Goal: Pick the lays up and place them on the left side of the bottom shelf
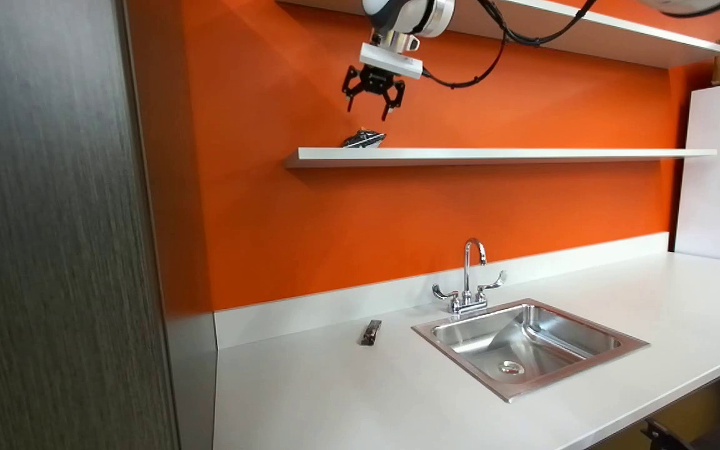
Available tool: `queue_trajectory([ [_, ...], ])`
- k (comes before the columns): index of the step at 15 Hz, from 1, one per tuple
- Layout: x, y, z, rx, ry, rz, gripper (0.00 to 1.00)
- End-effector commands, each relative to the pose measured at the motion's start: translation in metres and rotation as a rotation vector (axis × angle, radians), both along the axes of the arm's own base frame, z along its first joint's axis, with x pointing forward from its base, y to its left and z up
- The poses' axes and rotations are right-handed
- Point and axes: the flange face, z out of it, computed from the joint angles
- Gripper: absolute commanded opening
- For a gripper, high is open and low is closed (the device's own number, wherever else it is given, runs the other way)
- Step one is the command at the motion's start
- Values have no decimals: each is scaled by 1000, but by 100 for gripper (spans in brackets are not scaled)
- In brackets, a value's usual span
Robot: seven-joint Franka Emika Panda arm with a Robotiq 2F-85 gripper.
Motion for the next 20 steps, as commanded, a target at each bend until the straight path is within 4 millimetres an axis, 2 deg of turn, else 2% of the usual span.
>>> queue_trajectory([
  [1, -36, -6, 14, -42, 98, -64, 100],
  [6, -90, -13, 10, -123, 329, -68, 100],
  [10, -131, -19, -11, -142, 509, -29, 100],
  [14, -159, -28, -48, -118, 608, 47, 100],
  [20, -197, -42, -118, -59, 635, 288, 100],
])
